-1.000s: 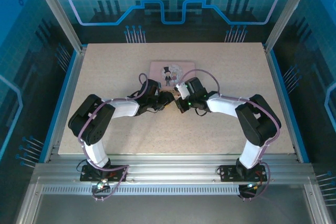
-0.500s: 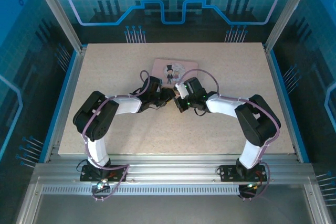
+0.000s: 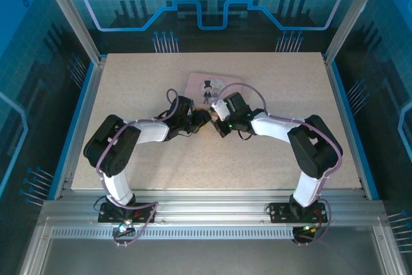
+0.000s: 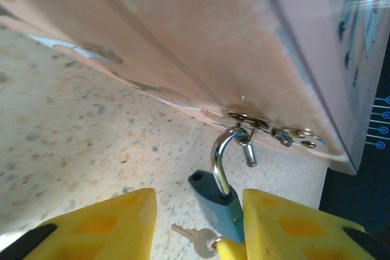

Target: Unlock the padlock with the key

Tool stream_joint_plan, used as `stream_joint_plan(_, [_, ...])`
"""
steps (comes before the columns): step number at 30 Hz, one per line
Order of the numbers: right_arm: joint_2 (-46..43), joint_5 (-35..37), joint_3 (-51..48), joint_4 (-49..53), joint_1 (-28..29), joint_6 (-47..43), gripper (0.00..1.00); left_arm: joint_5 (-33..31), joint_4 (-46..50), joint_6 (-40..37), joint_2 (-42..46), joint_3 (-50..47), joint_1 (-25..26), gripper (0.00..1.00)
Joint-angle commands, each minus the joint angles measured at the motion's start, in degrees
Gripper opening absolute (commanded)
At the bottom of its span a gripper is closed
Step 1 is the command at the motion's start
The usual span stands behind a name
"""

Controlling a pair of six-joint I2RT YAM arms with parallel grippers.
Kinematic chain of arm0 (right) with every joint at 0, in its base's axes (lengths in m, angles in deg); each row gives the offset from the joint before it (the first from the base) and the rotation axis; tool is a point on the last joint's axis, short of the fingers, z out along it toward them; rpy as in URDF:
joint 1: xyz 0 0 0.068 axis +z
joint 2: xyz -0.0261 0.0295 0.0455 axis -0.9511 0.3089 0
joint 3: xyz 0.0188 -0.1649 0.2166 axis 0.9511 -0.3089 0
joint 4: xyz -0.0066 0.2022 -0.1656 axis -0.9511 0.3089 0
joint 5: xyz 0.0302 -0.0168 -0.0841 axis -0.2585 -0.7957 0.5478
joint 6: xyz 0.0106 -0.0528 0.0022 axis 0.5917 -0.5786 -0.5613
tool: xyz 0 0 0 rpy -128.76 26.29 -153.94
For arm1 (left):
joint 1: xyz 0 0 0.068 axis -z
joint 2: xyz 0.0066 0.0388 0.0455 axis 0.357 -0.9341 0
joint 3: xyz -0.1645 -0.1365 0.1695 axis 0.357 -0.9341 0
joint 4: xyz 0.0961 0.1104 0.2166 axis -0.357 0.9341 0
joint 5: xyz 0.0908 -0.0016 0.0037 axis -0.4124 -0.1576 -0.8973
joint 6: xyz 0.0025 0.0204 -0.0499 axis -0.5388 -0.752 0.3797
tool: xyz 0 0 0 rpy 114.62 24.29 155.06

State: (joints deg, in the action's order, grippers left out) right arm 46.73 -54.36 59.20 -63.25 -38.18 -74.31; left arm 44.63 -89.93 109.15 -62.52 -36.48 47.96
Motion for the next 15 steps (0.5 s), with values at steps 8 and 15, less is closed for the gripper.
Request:
stream_joint_plan(8, [2.3, 2.1, 4.5, 6.6, 0.1, -8.9, 0.0, -0.4, 4.4, -1.5, 6.3, -4.5, -4.0, 0.44])
stream_joint_plan(15, [1.5, 1.0, 3.2, 4.8, 0.1, -10.3, 0.0, -0.9, 4.6, -2.0, 8.5, -5.9, -5.2, 0.45])
